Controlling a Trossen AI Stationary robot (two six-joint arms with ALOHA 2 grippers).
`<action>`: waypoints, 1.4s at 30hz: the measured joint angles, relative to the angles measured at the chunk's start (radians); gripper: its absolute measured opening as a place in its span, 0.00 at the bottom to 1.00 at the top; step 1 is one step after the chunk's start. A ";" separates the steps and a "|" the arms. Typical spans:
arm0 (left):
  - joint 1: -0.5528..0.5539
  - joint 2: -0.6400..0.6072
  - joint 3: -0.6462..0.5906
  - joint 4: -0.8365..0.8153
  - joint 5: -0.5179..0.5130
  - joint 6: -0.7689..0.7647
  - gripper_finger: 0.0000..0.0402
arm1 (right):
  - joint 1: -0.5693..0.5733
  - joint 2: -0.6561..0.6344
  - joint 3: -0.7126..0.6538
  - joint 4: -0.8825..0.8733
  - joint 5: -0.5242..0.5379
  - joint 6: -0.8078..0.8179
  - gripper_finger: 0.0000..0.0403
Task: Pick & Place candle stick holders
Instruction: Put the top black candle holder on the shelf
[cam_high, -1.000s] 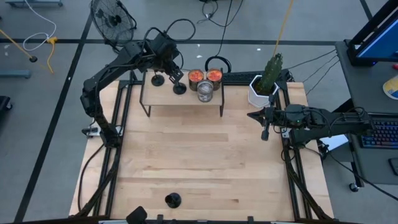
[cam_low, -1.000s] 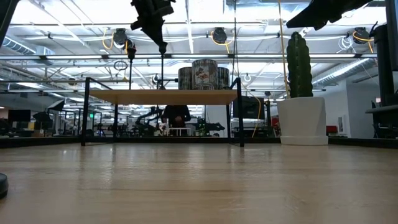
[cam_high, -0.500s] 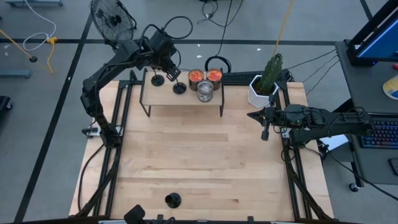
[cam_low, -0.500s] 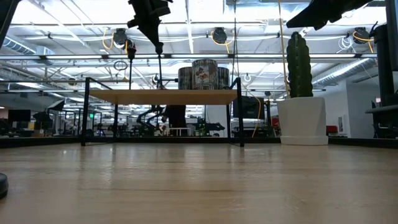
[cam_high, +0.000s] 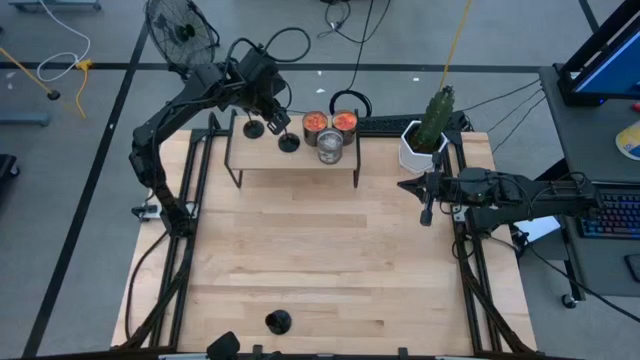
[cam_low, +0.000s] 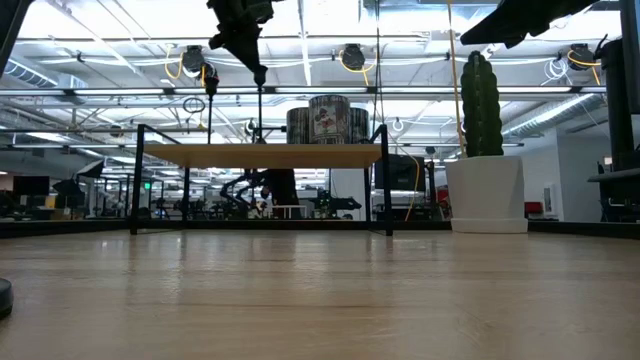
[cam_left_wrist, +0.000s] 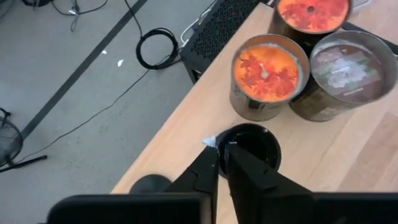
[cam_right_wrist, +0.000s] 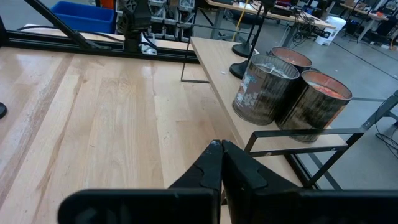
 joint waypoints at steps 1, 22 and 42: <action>0.000 0.000 0.000 -0.001 0.006 -0.002 0.11 | 0.000 0.000 0.000 0.000 0.000 0.000 0.00; 0.038 0.043 0.005 -0.024 0.100 -0.052 0.31 | 0.000 0.000 0.000 0.000 0.000 0.002 0.00; 0.058 0.031 0.000 0.006 0.083 -0.057 0.04 | 0.000 0.000 0.000 0.000 0.000 0.003 0.00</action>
